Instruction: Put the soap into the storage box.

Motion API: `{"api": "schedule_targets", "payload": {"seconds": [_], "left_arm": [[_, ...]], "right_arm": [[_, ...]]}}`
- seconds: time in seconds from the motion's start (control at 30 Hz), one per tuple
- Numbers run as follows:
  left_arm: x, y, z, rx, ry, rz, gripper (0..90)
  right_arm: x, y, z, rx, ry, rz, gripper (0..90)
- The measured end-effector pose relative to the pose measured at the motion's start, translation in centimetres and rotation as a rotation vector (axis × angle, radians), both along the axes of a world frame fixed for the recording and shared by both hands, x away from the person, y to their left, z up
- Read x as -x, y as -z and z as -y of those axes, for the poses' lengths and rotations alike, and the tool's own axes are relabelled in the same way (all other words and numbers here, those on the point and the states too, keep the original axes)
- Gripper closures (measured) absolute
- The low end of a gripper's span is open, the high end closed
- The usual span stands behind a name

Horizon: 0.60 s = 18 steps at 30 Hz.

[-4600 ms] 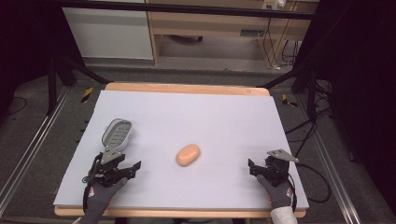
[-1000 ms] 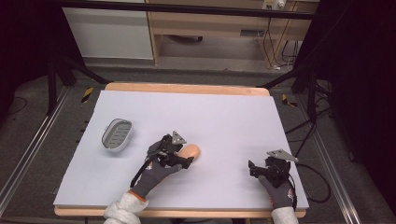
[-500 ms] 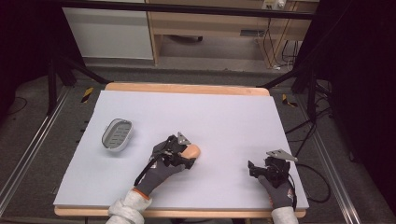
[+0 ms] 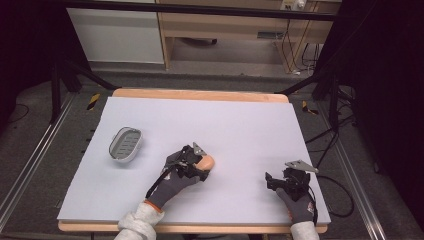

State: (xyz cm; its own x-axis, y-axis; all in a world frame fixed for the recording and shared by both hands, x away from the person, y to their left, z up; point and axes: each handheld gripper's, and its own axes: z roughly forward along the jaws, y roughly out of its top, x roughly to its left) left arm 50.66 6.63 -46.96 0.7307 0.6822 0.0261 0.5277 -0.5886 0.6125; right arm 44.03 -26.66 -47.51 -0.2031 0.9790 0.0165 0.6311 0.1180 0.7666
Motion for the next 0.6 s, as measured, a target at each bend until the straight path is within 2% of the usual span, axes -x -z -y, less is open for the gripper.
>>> {"api": "schedule_targets", "payload": {"seconds": [0.43, 0.6], "left_arm": [[-0.14, -0.18, 0.04, -0.001, -0.010, -0.023, 31.4], [0.16, -0.83, -0.45, 0.007, -0.013, -0.011, 31.5]], "right_arm": [[-0.03, 0.04, 0.00, 0.000, -0.001, -0.002, 6.3], [-0.02, 0.03, -0.02, 0.000, -0.002, -0.003, 6.3]]}}
